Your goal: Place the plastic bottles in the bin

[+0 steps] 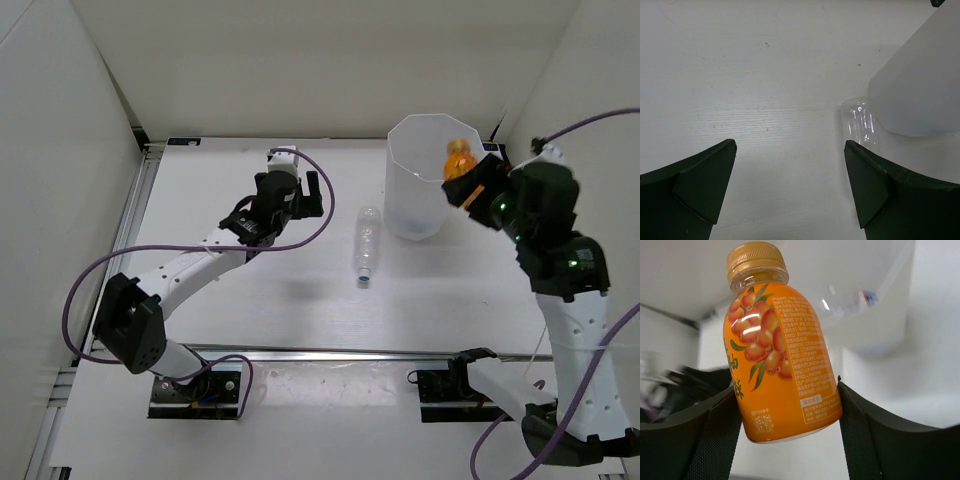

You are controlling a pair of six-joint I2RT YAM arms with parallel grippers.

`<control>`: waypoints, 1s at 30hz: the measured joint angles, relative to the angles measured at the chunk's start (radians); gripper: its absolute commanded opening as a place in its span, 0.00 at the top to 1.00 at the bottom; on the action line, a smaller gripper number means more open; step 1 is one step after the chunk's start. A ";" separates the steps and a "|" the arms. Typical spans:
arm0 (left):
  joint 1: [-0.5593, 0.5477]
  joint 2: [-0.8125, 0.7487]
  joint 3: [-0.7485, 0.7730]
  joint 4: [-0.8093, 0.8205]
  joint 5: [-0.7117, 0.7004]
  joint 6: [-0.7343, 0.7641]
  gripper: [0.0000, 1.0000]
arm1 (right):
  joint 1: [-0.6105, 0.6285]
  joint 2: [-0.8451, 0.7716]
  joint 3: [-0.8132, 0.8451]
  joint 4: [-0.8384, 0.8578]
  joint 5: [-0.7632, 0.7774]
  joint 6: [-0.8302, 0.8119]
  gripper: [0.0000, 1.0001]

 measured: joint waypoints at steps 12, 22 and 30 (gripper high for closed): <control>0.026 0.283 0.275 -0.020 0.307 -0.006 0.00 | -0.123 0.673 0.753 0.015 -0.075 -0.132 0.00; 0.025 0.462 0.367 -0.022 0.520 -0.050 0.00 | -0.147 0.397 0.478 -0.037 -0.103 -0.106 0.00; -0.010 0.608 0.416 -0.036 0.613 -0.071 0.00 | -0.167 0.205 0.471 -0.015 -0.099 -0.115 0.00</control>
